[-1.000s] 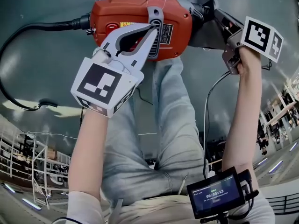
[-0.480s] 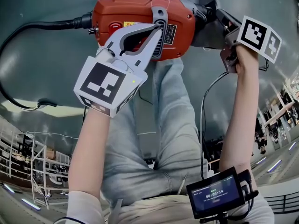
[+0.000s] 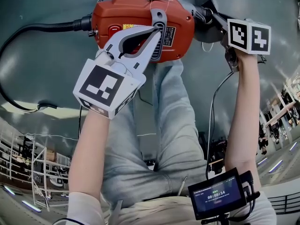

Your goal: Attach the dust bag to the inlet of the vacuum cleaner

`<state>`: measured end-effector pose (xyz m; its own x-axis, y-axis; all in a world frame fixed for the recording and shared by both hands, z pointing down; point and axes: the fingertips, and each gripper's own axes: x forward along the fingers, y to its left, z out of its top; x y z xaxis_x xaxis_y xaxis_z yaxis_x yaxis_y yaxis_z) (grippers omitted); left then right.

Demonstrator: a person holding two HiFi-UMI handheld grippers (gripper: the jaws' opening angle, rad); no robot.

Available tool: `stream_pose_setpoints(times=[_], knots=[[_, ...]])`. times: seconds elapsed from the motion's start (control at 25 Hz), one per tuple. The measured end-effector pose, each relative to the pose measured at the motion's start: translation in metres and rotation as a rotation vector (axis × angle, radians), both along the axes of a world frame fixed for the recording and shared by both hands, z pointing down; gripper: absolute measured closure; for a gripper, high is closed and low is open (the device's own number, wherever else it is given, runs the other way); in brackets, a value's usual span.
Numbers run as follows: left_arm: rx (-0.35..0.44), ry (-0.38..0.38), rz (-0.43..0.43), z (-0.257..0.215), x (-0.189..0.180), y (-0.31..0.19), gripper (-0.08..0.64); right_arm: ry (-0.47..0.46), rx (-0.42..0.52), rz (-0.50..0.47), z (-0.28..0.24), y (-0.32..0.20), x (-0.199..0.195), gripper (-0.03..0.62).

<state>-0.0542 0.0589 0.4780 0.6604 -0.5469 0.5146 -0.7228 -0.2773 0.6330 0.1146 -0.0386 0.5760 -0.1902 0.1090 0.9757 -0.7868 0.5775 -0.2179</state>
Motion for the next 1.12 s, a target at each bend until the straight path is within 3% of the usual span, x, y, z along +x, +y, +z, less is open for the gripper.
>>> stream_pose_setpoints(times=[0.16,0.4,0.64,0.76,0.84,1.0,1.12], knots=[[0.001,0.005,-0.011,0.000,0.000,0.000,0.549,-0.033,-0.027,0.112,-0.003,-0.001,-0.001,0.561],[0.002,-0.003,0.007,-0.003,-0.001,-0.003,0.551,-0.101,0.059,0.218,-0.014,0.013,0.000,0.563],[0.001,-0.010,0.025,0.003,0.001,-0.001,0.552,-0.289,0.267,0.622,-0.012,0.034,0.016,0.563],[0.007,-0.016,0.011,0.000,0.000,-0.005,0.552,-0.383,0.253,0.826,-0.020,0.033,0.014,0.562],[0.006,-0.002,0.001,-0.003,-0.001,-0.008,0.552,-0.390,0.251,0.806,-0.029,0.028,0.006,0.562],[0.014,-0.009,0.006,-0.007,-0.005,-0.014,0.552,-0.420,0.365,0.649,-0.031,0.036,-0.009,0.558],[0.003,-0.017,0.013,-0.007,-0.005,-0.013,0.552,-0.431,0.408,0.620,-0.024,0.049,-0.004,0.560]])
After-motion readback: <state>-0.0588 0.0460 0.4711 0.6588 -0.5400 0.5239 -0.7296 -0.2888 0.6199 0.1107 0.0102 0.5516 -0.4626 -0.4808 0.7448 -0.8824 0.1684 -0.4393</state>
